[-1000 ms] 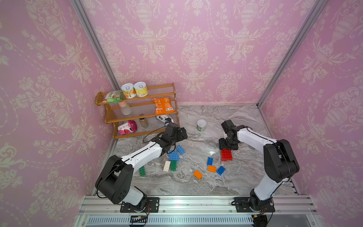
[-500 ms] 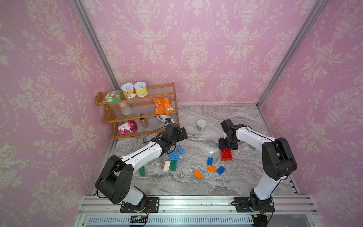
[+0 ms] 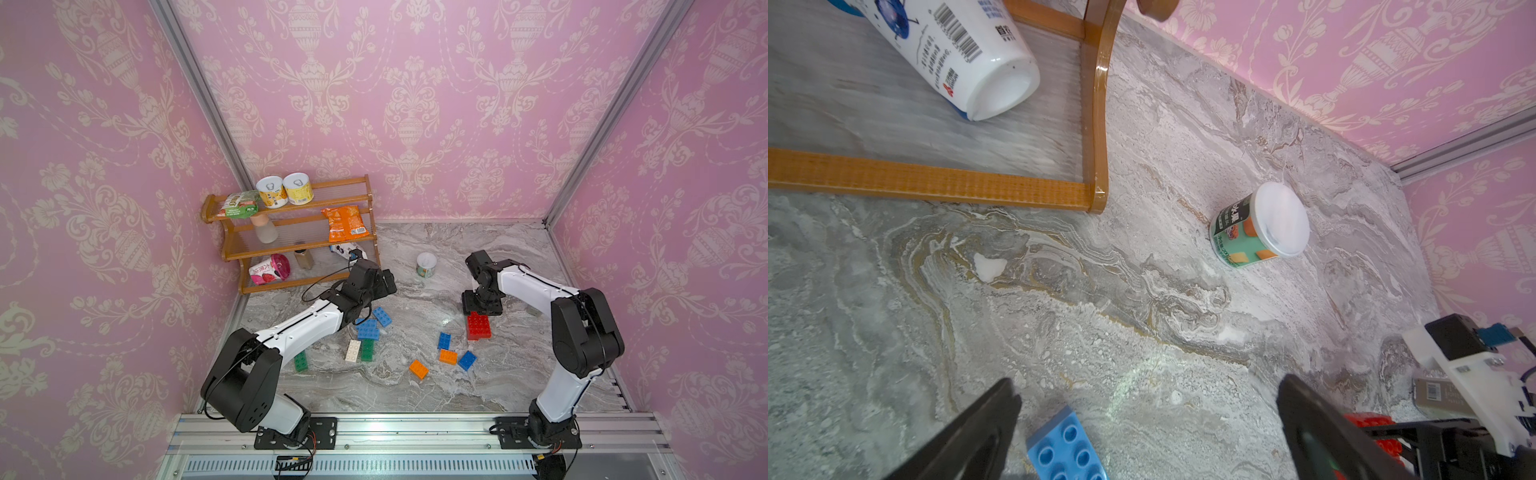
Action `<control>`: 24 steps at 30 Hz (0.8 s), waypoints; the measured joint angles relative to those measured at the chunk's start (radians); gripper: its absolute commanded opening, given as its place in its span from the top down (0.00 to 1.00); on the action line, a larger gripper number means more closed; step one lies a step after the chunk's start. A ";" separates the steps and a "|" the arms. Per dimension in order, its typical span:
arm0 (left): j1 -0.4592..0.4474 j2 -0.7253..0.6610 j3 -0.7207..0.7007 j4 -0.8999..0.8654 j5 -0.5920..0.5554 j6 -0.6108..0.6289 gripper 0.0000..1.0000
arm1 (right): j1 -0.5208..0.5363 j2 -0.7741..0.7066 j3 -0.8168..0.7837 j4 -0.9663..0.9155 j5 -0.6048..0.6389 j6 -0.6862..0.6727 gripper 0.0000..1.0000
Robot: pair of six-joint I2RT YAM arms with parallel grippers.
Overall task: Assemble a rectangle with lego
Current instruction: Assemble the lego brick with the lego brick.
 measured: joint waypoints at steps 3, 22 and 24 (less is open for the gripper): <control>0.000 -0.007 0.000 -0.007 0.000 0.000 0.01 | 0.000 0.007 -0.009 0.002 0.002 -0.005 0.16; -0.025 -0.019 0.030 -0.110 -0.010 0.018 0.05 | 0.000 -0.230 0.002 -0.071 0.049 0.025 0.00; -0.057 0.014 0.066 -0.134 -0.011 0.024 0.07 | 0.000 -0.280 -0.021 -0.071 0.077 0.035 0.00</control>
